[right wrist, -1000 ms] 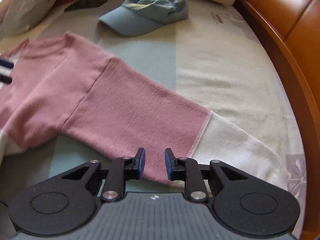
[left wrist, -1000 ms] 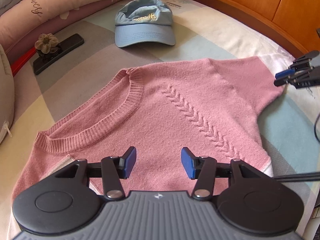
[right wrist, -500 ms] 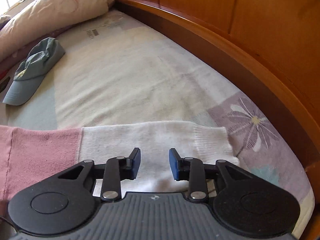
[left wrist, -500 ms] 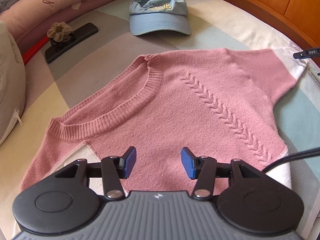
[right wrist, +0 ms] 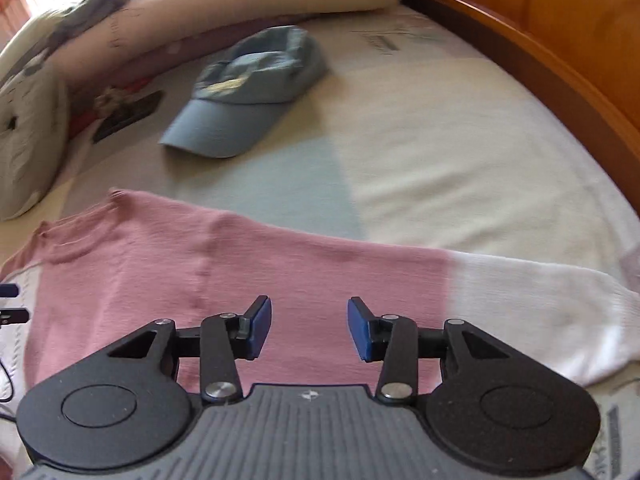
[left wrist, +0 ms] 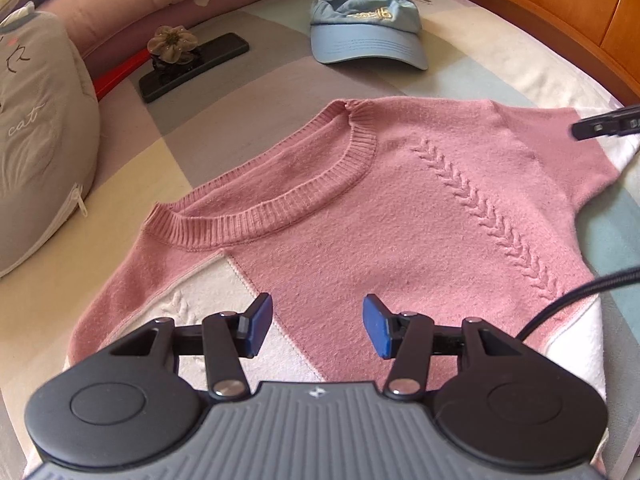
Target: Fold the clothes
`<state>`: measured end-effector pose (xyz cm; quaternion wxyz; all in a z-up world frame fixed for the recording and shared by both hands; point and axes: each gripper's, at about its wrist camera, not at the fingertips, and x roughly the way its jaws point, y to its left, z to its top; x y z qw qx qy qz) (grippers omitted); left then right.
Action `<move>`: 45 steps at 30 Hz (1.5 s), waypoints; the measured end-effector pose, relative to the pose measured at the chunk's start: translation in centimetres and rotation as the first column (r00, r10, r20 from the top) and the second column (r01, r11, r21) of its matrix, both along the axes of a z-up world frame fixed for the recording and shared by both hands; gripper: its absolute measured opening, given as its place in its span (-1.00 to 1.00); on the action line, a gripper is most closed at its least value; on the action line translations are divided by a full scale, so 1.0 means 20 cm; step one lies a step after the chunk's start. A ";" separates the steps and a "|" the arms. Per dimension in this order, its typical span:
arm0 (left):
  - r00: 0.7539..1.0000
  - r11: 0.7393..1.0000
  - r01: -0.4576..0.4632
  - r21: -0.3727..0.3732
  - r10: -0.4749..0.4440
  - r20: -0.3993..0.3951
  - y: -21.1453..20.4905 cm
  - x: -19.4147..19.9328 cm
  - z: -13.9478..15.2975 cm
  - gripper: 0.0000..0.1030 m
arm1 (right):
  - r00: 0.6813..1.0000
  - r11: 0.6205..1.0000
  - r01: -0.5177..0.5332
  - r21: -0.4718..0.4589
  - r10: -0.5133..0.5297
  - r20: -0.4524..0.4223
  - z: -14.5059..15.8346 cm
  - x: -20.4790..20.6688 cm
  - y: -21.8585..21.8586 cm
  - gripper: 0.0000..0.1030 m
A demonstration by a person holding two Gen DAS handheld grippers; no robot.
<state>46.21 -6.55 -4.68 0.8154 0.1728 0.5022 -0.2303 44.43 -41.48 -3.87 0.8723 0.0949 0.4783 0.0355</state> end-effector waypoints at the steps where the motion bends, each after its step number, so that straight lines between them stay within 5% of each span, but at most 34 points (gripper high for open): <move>1: 1.000 1.000 -0.009 0.001 0.009 -0.003 0.02 -0.01 -0.01 0.00 | 1.000 1.000 -0.022 0.001 0.022 0.003 -0.03 0.03 0.09 -0.07; 4: 0.999 0.999 -0.041 -0.006 0.041 -0.011 0.07 -0.03 -0.02 0.00 | 0.998 0.998 -0.058 0.006 0.058 0.002 -0.12 0.12 0.31 -0.06; 8: 0.988 0.990 -0.142 -0.019 0.141 -0.057 0.20 -0.04 -0.08 0.00 | 0.998 0.998 0.064 -0.026 -0.064 0.011 -0.21 0.19 0.35 -0.02; 11: 0.954 0.963 -0.270 -0.019 0.264 -0.144 0.33 -0.04 -0.14 -0.03 | 0.980 0.980 0.201 0.010 -0.200 -0.015 -0.17 0.21 0.32 0.03; 13: 0.915 0.921 -0.373 -0.116 0.343 -0.213 0.45 -0.06 -0.12 -0.02 | 0.974 0.973 0.227 0.030 -0.226 -0.032 -0.12 0.19 0.35 0.12; 15: 0.888 0.877 -0.439 -0.195 0.391 -0.240 0.54 -0.08 -0.07 0.05 | 0.982 0.980 0.187 0.068 -0.186 -0.030 -0.06 0.17 0.42 0.24; 23: 0.822 0.795 -0.570 -0.209 0.550 -0.148 0.88 -0.08 -0.04 0.10 | 0.989 0.983 -0.128 0.130 0.136 -0.052 0.01 0.19 0.95 0.60; 27: 0.826 0.805 -0.562 -0.188 0.556 -0.091 0.90 0.00 -0.08 0.10 | 0.956 0.954 -0.259 0.154 0.275 -0.098 -0.07 0.19 1.22 0.67; 31: 0.829 0.815 -0.556 -0.166 0.558 -0.033 0.93 0.08 -0.12 0.14 | 0.925 0.937 -0.349 0.030 0.349 -0.152 -0.16 0.16 1.43 0.69; 35: 0.829 0.823 -0.550 -0.144 0.558 0.025 0.95 0.17 -0.16 0.18 | 0.894 0.897 -0.434 -0.079 0.419 -0.158 -0.21 0.10 1.54 1.00; 39: 0.828 0.830 -0.544 -0.123 0.555 0.081 0.97 0.25 -0.19 0.14 | 0.875 0.868 -0.474 -0.144 0.448 -0.181 -0.24 0.10 1.58 1.00; 45: 0.871 0.820 -0.470 -0.325 0.490 -0.023 0.89 0.15 -0.10 0.36 | 0.871 0.863 -0.478 -0.163 0.443 -0.210 -0.25 0.11 1.61 1.00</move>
